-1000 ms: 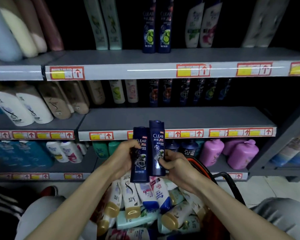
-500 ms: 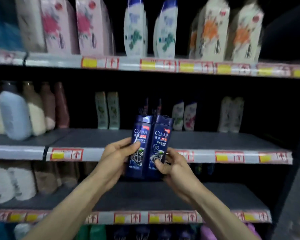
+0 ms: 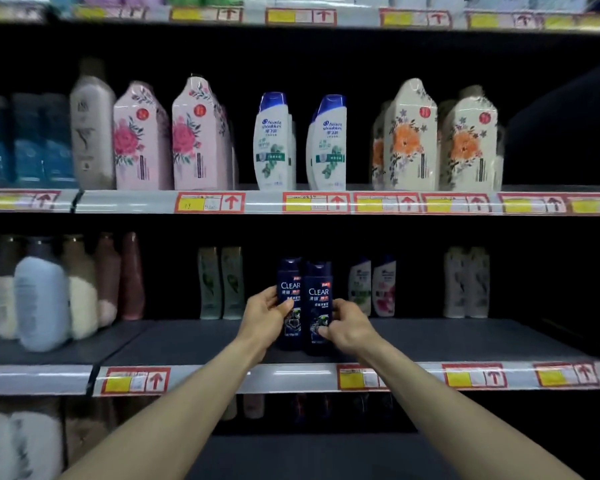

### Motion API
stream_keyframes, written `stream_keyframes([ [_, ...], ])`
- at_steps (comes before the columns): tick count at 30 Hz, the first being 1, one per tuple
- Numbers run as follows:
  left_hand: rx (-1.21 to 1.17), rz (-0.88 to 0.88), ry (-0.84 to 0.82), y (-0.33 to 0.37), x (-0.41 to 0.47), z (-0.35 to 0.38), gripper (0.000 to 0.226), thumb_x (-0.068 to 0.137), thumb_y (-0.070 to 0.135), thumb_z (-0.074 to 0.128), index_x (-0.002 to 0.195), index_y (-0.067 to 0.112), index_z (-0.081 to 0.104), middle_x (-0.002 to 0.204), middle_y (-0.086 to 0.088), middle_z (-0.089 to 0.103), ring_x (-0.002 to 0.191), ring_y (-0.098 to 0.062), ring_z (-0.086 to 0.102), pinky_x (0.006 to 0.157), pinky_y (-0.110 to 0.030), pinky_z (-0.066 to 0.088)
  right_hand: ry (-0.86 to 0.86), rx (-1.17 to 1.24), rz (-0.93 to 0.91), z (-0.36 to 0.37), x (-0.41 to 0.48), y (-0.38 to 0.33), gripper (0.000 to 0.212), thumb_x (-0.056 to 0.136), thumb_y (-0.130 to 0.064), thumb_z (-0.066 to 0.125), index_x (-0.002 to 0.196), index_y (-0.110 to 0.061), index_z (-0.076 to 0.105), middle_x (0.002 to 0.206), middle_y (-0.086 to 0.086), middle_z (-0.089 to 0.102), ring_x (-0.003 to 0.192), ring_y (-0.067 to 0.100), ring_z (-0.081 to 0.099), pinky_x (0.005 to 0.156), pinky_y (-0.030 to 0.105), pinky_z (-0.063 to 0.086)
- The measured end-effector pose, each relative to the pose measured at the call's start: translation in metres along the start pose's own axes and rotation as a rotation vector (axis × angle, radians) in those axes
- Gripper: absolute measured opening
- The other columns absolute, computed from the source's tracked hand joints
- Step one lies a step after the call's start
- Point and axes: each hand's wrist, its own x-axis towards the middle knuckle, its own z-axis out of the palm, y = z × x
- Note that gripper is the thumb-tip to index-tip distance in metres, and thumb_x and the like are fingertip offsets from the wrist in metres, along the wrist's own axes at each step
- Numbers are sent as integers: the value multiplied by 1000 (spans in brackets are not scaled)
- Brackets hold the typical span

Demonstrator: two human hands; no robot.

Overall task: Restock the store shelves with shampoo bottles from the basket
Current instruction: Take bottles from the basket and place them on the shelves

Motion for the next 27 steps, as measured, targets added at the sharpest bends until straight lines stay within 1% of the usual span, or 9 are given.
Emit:
stream_keyframes([
  [4,105,-8,-10,-15,6,3,26,107,5,49,130,16,56,127,-7,66,112,-16,66,93,-32,57,43,-87,3,4,10,5,25,92,-9,71,115,-17,64,112,1,72,106,21,67,99,36,55],
  [7,167,-40,-68,-16,8,-2,28,109,14,49,136,20,49,124,2,64,104,-1,62,75,-12,53,39,-151,-9,2,15,8,29,96,-9,66,124,-16,61,117,4,69,107,21,63,95,29,50],
  [8,216,-60,-94,-16,8,-5,33,108,18,52,141,20,47,121,8,63,102,2,61,74,-9,51,31,-154,-3,1,16,10,32,97,-12,66,129,-14,60,119,6,69,109,22,63,95,29,50],
  [9,293,-77,-118,-17,7,-9,41,106,23,57,144,19,45,120,10,63,105,0,62,81,-11,51,28,-162,8,1,16,12,35,98,-16,66,132,-13,60,122,7,68,110,22,62,93,29,48],
  [11,528,-100,-131,-23,7,-17,53,98,30,69,145,17,47,129,5,65,120,-13,62,103,-28,49,57,-204,17,4,13,16,37,97,-26,69,131,-12,59,123,7,67,110,23,62,93,30,49],
  [13,700,-134,-144,-30,10,-21,51,96,37,70,141,17,56,136,2,65,129,-19,59,111,-36,45,122,-262,0,8,9,19,38,94,-32,73,124,-12,60,117,6,67,106,24,63,93,37,53],
  [16,820,-214,-158,-34,13,-17,46,102,43,59,139,16,57,142,-6,59,133,-27,55,113,-43,44,185,-383,-11,16,2,17,32,93,-36,73,110,-12,59,109,7,64,100,30,61,87,42,55],
  [20,939,-249,-156,-39,22,-5,40,107,43,43,133,14,54,141,-13,56,130,-34,54,109,-47,45,191,-423,-11,19,4,12,25,98,-31,67,102,-7,58,110,13,61,100,34,60,88,46,55],
  [27,1041,-263,-153,-50,36,0,43,108,46,39,135,17,53,143,-13,56,132,-35,53,110,-47,43,198,-418,-4,21,18,18,32,100,-32,65,85,-10,48,107,15,60,100,35,61,81,43,52],
])
